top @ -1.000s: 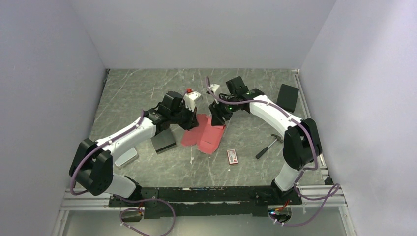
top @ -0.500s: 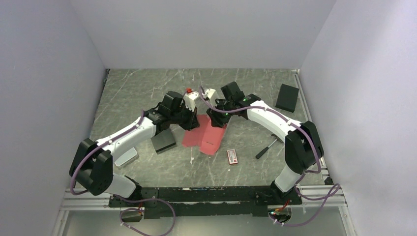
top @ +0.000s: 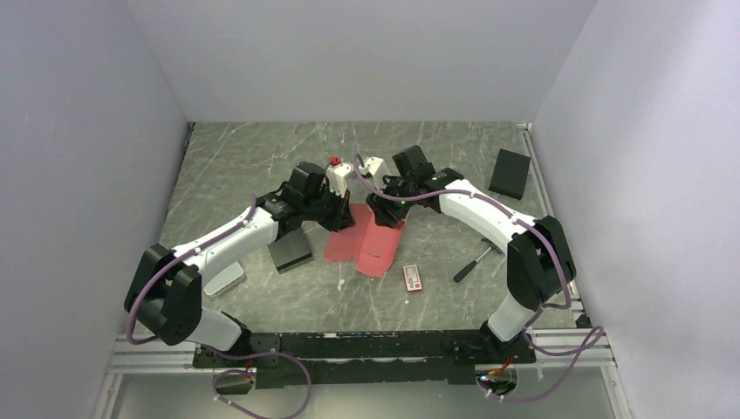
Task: Fold the paper box
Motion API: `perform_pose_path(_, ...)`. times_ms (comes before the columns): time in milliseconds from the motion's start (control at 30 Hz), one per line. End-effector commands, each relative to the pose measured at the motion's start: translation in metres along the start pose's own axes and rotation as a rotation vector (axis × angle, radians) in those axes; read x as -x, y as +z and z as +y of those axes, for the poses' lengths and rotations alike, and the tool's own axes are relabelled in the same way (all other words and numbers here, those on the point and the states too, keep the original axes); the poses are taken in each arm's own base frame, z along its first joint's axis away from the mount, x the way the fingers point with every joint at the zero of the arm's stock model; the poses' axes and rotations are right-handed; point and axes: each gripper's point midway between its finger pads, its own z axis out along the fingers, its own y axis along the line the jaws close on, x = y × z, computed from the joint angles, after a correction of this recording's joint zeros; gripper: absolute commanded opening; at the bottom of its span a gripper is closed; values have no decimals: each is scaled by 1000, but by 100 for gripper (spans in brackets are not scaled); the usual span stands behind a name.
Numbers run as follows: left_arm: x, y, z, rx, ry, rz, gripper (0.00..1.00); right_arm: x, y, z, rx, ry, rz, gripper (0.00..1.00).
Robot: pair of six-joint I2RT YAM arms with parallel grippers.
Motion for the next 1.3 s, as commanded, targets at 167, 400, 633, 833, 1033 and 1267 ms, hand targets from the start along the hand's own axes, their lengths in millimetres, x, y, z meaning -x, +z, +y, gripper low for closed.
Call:
perform_pose_path(167, 20, 0, 4, 55, -48, -20, 0, 35, -28, 19, 67, -57, -118, 57)
perform_pose_path(400, 24, -1, 6, 71, -50, -11, 0, 34, -31, 22, 123, -15, -120, 56)
perform_pose_path(633, 29, -2, 6, 80, -52, 5, 0, 33, -36, 18, 180, 46, -140, 55)
perform_pose_path(833, 35, -4, 9, 108, -47, 9, 0, 37, -41, 23, 285, 122, -179, 54)
perform_pose_path(1033, 35, -2, 12, 132, -35, 28, 0, 40, -49, 22, 405, 242, -226, 60)
perform_pose_path(1267, 40, 2, 11, 156, -5, 46, 0, 34, -38, 18, 486, 385, -213, 62)
